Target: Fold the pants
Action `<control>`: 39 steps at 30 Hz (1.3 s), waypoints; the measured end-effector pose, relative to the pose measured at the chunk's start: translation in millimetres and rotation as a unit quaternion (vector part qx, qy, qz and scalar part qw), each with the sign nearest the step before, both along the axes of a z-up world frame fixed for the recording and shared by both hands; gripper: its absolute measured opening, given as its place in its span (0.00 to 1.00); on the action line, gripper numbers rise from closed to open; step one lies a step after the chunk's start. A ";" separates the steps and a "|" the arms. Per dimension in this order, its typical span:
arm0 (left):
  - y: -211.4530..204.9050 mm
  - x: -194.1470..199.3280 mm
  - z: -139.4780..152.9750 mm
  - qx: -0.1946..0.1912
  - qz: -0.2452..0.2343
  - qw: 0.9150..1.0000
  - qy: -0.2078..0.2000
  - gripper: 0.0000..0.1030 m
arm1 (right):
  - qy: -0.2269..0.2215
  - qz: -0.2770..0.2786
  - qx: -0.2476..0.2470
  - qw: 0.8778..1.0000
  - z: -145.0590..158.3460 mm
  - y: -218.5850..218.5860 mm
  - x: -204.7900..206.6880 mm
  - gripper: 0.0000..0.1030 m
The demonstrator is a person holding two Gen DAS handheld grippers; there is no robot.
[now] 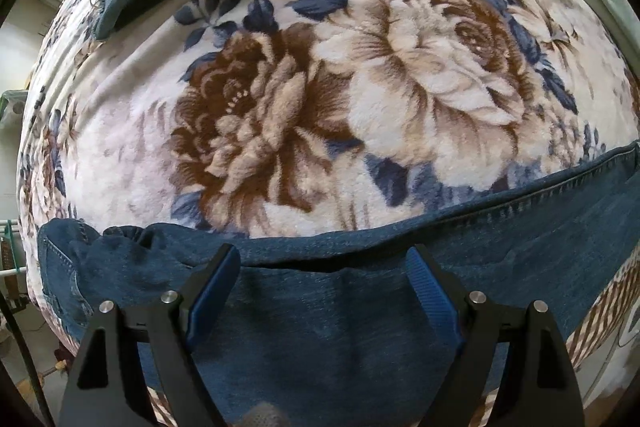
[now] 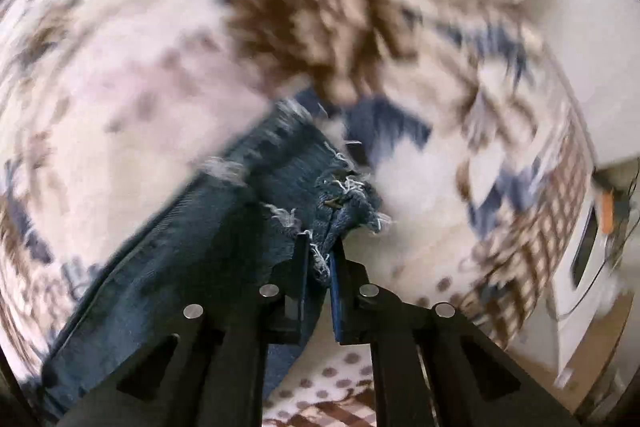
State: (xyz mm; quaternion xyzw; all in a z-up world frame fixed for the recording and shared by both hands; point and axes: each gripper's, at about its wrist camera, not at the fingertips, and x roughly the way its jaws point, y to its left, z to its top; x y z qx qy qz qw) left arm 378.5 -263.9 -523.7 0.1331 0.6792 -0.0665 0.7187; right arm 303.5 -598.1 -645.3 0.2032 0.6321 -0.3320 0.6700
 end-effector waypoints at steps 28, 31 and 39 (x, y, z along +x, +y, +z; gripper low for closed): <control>-15.4 -6.6 3.1 -0.002 0.007 1.000 -0.015 0.82 | -0.006 -0.055 0.163 0.985 -40.0 -33.4 5.3 0.07; -10.5 -2.4 9.5 -0.003 0.010 1.000 -0.025 0.82 | -0.040 -0.050 0.124 0.990 -5.9 -29.3 4.5 0.06; -2.6 6.8 15.8 -0.003 0.029 0.999 -0.030 0.82 | -0.113 -0.083 0.076 0.987 53.5 -51.8 -6.8 0.06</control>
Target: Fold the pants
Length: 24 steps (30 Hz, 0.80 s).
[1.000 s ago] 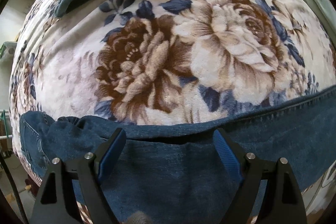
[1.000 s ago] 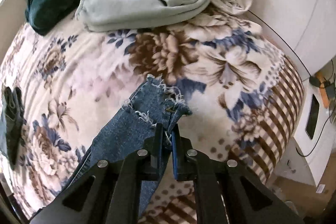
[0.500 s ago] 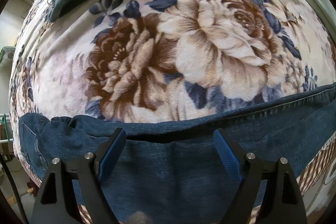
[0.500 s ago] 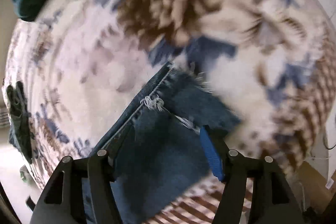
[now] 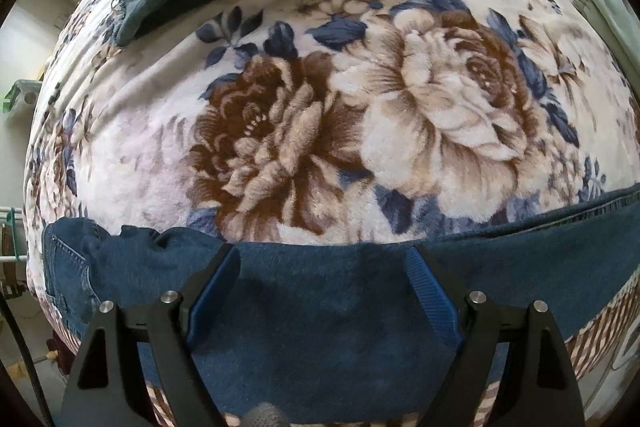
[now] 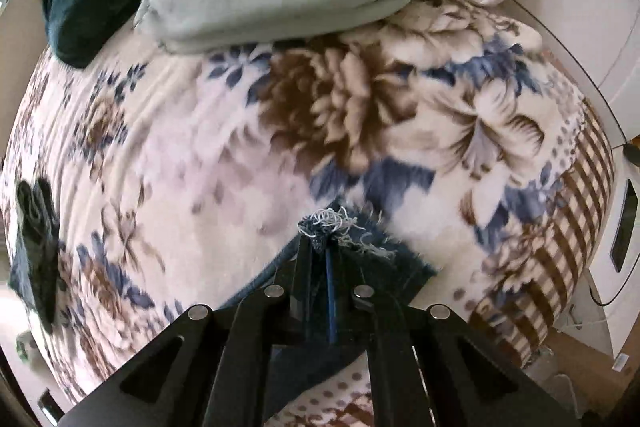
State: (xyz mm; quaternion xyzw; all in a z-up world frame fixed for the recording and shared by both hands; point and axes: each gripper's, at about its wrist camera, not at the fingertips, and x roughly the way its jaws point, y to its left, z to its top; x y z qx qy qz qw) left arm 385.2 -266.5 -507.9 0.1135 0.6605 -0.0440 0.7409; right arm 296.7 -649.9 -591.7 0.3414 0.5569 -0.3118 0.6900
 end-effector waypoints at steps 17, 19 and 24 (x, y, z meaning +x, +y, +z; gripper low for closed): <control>4.9 -9.8 -5.8 -0.008 -0.018 1.000 0.010 0.82 | -0.004 -0.037 0.091 0.995 -55.0 -27.3 -38.2 0.33; 1.7 -11.7 -5.7 -0.007 -0.022 1.000 0.009 0.82 | 0.015 -0.037 0.103 0.994 -75.5 -20.8 -36.1 0.33; -2.4 -15.6 -6.6 0.001 -0.031 1.000 0.005 0.82 | 0.035 -0.072 0.122 0.989 -109.7 -10.6 -33.3 0.29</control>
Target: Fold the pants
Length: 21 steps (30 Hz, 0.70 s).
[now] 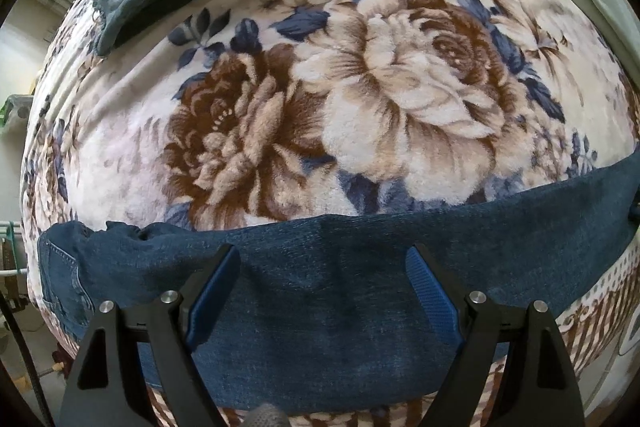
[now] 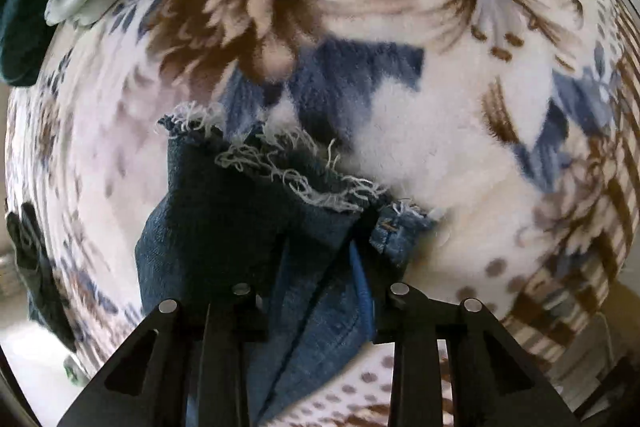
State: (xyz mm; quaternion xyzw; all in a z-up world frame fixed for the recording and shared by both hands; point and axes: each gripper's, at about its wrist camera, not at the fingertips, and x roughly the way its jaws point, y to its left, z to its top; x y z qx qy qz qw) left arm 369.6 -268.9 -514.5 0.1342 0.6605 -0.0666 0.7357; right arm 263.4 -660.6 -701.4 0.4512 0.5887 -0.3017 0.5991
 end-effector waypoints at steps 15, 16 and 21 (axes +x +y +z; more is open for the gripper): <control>8.6 -1.5 -5.9 0.004 0.010 1.000 -0.001 0.82 | -0.019 -0.062 -0.053 0.996 36.0 10.1 -63.6 0.06; 11.6 -1.6 -4.6 0.004 0.012 1.000 -0.005 0.82 | -0.017 -0.058 -0.038 0.997 28.8 7.6 -62.4 0.08; 56.9 -7.1 21.8 -0.018 0.050 0.998 -0.041 0.82 | -0.009 -0.006 -0.045 0.999 53.5 24.6 -54.4 0.52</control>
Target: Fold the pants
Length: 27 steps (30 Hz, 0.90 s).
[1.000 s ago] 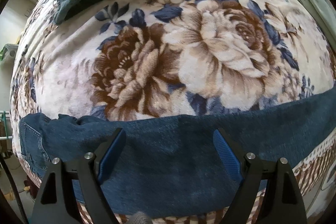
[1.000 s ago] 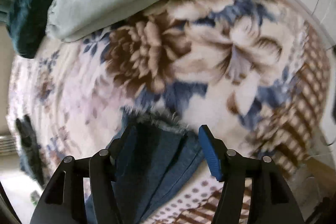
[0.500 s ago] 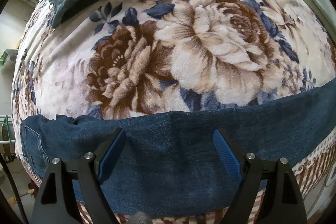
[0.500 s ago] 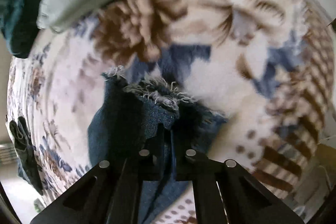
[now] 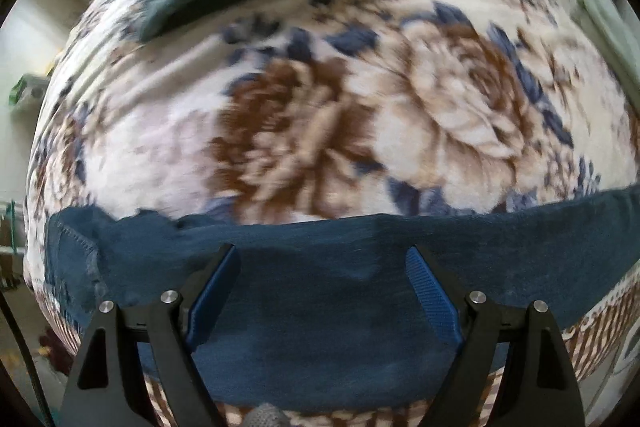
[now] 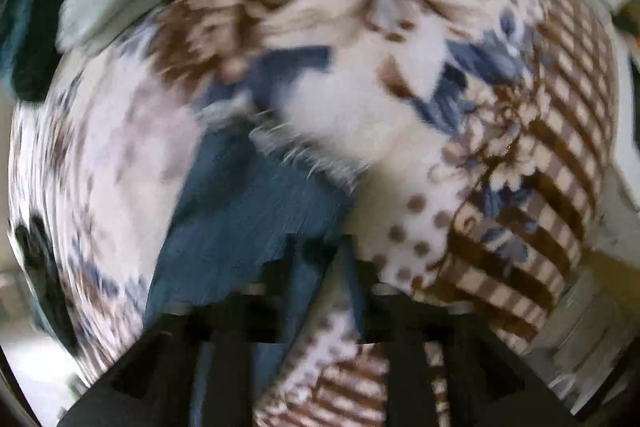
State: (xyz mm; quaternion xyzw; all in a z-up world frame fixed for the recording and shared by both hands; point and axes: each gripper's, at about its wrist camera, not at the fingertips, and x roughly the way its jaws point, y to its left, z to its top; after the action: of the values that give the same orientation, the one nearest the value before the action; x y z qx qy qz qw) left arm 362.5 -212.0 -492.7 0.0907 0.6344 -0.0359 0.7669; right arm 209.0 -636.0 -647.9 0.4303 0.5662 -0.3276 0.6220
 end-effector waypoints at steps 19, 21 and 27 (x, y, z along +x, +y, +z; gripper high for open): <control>462.2 -5.1 -10.1 -0.053 0.373 0.925 0.047 0.82 | 0.030 0.278 0.123 0.952 -11.3 447.3 113.0 0.72; 487.3 -3.5 -32.7 -0.100 0.394 0.911 0.071 0.82 | 0.034 0.244 0.136 0.960 -11.9 456.7 99.5 0.72; 497.0 5.1 -66.1 -0.187 0.391 0.898 0.073 0.53 | 0.055 0.129 0.173 0.975 -37.7 455.9 51.0 0.72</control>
State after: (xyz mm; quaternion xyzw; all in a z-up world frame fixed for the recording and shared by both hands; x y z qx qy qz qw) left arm 367.6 285.0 -558.8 -0.3128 0.6542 0.1428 0.6736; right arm 260.1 -180.1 -685.6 0.4353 0.6987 -0.1650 0.5432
